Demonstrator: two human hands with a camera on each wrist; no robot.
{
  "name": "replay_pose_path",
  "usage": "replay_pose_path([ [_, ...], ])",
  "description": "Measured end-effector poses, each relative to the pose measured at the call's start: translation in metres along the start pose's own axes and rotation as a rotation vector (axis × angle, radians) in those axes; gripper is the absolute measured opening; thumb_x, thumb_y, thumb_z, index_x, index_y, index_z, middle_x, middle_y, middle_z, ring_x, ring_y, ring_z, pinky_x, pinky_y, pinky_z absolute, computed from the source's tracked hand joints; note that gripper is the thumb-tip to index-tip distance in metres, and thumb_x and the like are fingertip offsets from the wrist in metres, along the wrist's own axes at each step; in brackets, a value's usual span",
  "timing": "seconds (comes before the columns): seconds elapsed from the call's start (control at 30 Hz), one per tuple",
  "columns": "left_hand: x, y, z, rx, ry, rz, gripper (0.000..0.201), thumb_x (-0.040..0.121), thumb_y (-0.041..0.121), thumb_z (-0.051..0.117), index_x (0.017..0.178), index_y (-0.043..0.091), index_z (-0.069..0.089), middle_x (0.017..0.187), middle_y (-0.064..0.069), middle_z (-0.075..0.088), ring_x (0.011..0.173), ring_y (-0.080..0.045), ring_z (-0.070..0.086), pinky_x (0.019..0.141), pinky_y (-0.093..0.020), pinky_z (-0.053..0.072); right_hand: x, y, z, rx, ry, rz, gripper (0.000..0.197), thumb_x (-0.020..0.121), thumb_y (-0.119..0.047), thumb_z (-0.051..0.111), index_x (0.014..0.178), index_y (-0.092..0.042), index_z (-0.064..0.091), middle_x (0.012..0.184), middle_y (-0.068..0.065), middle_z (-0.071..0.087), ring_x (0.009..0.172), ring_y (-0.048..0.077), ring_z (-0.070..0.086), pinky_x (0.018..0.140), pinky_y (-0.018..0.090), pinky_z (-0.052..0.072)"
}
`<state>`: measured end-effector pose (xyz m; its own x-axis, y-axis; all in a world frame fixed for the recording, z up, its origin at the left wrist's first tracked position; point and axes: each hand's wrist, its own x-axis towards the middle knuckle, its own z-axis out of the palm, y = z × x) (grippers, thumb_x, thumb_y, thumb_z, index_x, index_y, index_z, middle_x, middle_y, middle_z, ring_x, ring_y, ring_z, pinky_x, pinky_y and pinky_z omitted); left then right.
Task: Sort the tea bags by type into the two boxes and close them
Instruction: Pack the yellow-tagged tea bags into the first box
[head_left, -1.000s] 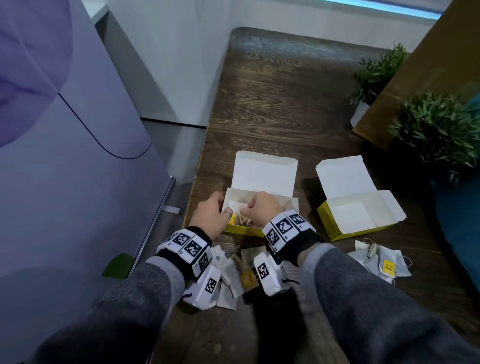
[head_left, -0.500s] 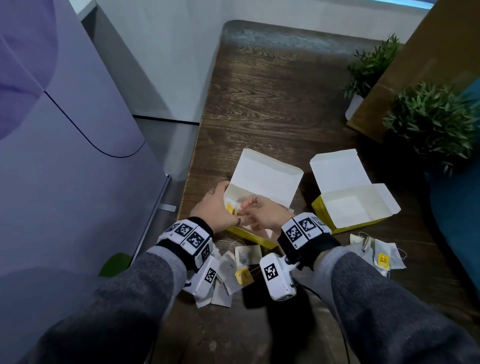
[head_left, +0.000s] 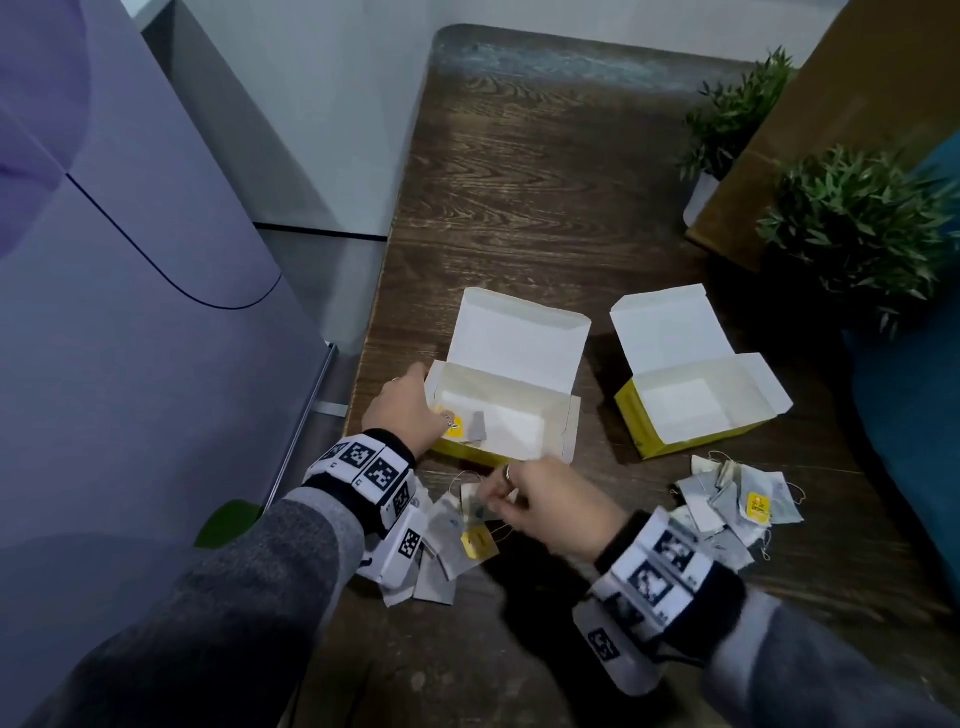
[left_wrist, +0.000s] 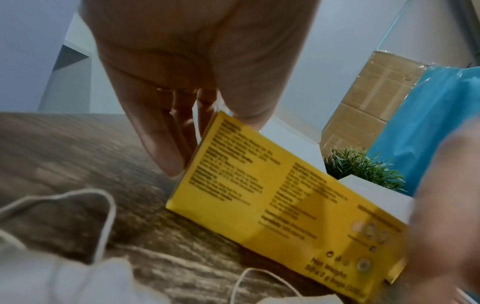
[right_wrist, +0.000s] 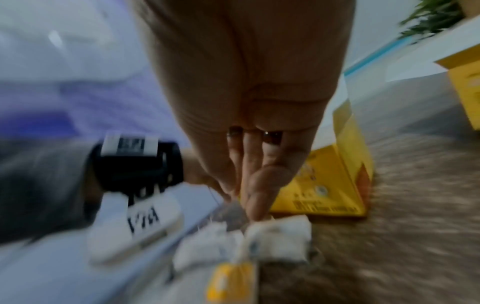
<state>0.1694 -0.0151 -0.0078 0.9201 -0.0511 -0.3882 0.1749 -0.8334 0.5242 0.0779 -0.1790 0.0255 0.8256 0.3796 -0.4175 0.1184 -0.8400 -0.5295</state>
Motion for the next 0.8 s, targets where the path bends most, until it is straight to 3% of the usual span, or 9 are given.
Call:
replay_pose_path([
  [0.1, -0.003, 0.003, 0.001, 0.039, 0.014, 0.004, 0.04, 0.079, 0.026, 0.065, 0.109, 0.01, 0.044, 0.112, -0.015, 0.06, 0.101, -0.035, 0.058, 0.082, -0.042, 0.05, 0.003, 0.011, 0.03, -0.318, -0.002, 0.0, 0.033, 0.092, -0.021, 0.046, 0.123, -0.016, 0.054, 0.127, 0.002, 0.052, 0.105, 0.029, 0.059, 0.083, 0.039, 0.051],
  [0.2, -0.005, 0.004, 0.001, 0.028, 0.012, 0.008, 0.042, 0.08, 0.026, 0.065, 0.112, 0.01, 0.043, 0.115, -0.015, 0.06, 0.104, -0.035, 0.057, 0.084, -0.043, 0.049, 0.006, 0.02, 0.041, -0.275, 0.065, 0.11, 0.046, 0.092, -0.03, 0.05, 0.136, -0.018, 0.04, 0.132, 0.003, 0.04, 0.111, 0.03, 0.055, 0.086, 0.04, 0.048],
  [0.33, -0.006, 0.003, 0.002, -0.009, 0.012, -0.001, 0.044, 0.08, 0.026, 0.065, 0.115, 0.011, 0.042, 0.117, -0.014, 0.059, 0.105, -0.034, 0.057, 0.085, -0.042, 0.049, 0.012, 0.03, 0.047, -0.095, 0.118, 0.244, 0.043, 0.086, -0.034, 0.062, 0.122, -0.013, 0.052, 0.125, 0.006, 0.041, 0.114, 0.029, 0.049, 0.094, 0.04, 0.046],
  [0.4, -0.006, 0.003, 0.002, -0.015, 0.011, -0.005, 0.045, 0.08, 0.027, 0.066, 0.115, 0.011, 0.042, 0.118, -0.014, 0.059, 0.106, -0.034, 0.057, 0.086, -0.042, 0.049, 0.012, 0.033, 0.047, 0.006, 0.128, 0.277, 0.031, 0.083, -0.031, 0.066, 0.108, -0.014, 0.057, 0.121, 0.005, 0.046, 0.113, 0.026, 0.045, 0.096, 0.034, 0.042],
  [0.43, -0.007, 0.003, 0.002, -0.019, 0.009, -0.008, 0.044, 0.08, 0.027, 0.066, 0.114, 0.011, 0.042, 0.118, -0.014, 0.059, 0.106, -0.034, 0.056, 0.086, -0.042, 0.049, 0.01, 0.033, 0.044, 0.084, 0.159, 0.264, 0.021, 0.083, -0.028, 0.067, 0.099, -0.017, 0.058, 0.115, 0.003, 0.05, 0.108, 0.023, 0.047, 0.092, 0.026, 0.041],
  [0.5, -0.007, 0.003, 0.001, -0.03, 0.004, -0.012, 0.043, 0.08, 0.026, 0.066, 0.114, 0.011, 0.043, 0.118, -0.014, 0.059, 0.107, -0.034, 0.056, 0.086, -0.041, 0.048, 0.005, 0.033, 0.039, 0.236, 0.244, 0.194, 0.013, 0.084, -0.019, 0.065, 0.086, -0.021, 0.053, 0.096, -0.004, 0.057, 0.092, 0.015, 0.053, 0.072, 0.013, 0.039],
  [0.67, -0.006, 0.002, 0.0, -0.061, -0.021, -0.015, 0.046, 0.08, 0.023, 0.066, 0.118, 0.011, 0.042, 0.12, -0.014, 0.058, 0.109, -0.034, 0.055, 0.09, -0.042, 0.048, -0.001, 0.012, 0.039, 0.267, 0.43, -0.019, 0.028, 0.079, -0.012, 0.062, 0.091, -0.031, 0.044, 0.087, -0.009, 0.053, 0.074, 0.016, 0.055, 0.064, 0.037, 0.048],
  [0.73, -0.006, 0.001, -0.001, -0.079, -0.033, -0.014, 0.046, 0.08, 0.022, 0.066, 0.118, 0.01, 0.043, 0.12, -0.014, 0.058, 0.109, -0.034, 0.055, 0.09, -0.04, 0.047, 0.003, 0.006, 0.045, 0.253, 0.419, -0.026, 0.027, 0.08, -0.014, 0.063, 0.092, -0.032, 0.046, 0.083, -0.012, 0.051, 0.072, 0.012, 0.054, 0.064, 0.034, 0.048],
  [0.8, -0.005, 0.0, -0.002, -0.095, -0.039, -0.015, 0.045, 0.08, 0.021, 0.066, 0.117, 0.011, 0.044, 0.12, -0.013, 0.058, 0.109, -0.033, 0.055, 0.088, -0.038, 0.046, 0.008, 0.006, 0.048, 0.316, 0.378, 0.01, 0.019, 0.082, -0.013, 0.062, 0.093, -0.026, 0.054, 0.075, -0.014, 0.051, 0.068, 0.002, 0.051, 0.065, 0.025, 0.046],
])
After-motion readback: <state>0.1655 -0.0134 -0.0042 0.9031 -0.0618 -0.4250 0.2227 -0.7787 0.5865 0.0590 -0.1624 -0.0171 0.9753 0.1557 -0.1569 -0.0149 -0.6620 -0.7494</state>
